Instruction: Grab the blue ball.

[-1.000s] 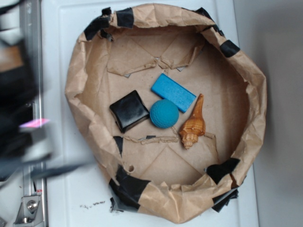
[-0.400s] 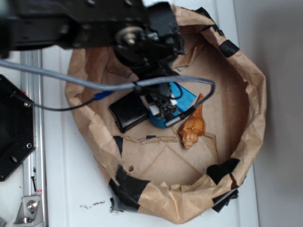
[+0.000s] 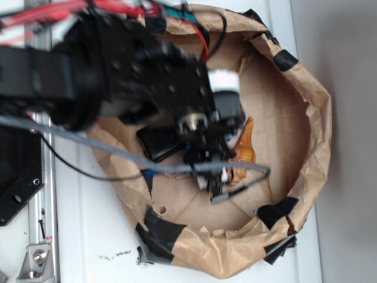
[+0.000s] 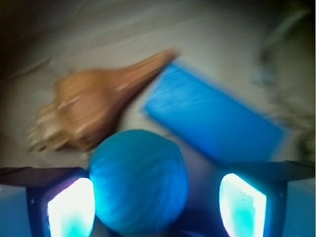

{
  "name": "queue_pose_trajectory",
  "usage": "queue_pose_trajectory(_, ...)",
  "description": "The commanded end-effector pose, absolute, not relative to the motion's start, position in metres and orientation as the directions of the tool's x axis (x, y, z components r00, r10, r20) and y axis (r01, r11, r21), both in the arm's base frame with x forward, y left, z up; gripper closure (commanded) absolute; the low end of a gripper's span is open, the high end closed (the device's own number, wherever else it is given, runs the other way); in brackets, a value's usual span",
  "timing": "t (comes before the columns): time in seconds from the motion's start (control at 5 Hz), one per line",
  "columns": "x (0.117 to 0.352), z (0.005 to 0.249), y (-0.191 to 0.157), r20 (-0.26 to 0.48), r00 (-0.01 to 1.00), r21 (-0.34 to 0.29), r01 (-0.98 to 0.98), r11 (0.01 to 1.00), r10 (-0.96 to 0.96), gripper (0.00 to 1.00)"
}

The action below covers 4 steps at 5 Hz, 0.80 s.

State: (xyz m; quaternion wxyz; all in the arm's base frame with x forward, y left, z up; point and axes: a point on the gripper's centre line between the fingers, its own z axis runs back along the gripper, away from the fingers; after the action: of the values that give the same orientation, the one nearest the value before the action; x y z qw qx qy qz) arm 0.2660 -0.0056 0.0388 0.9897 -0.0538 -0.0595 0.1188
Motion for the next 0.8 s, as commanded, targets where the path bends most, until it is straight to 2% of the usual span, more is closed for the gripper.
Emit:
queue_pose_trajectory(0.0,0.273,0.016,-0.029,0.121,0.976,-0.068,-0.173,0.983,0.18,0.09)
queue_pose_trajectory(0.2,0.275,0.013,-0.029,0.13,0.984,-0.006,-0.125,0.992,0.124,1.0)
queue_pose_trajectory(0.4,0.278,0.037,-0.032,0.196,0.978,-0.014,-0.073,0.997,0.074,1.0)
queue_pose_trajectory(0.6,0.27,0.088,-0.022,0.267,0.964,-0.057,0.02,0.998,-0.004,1.0)
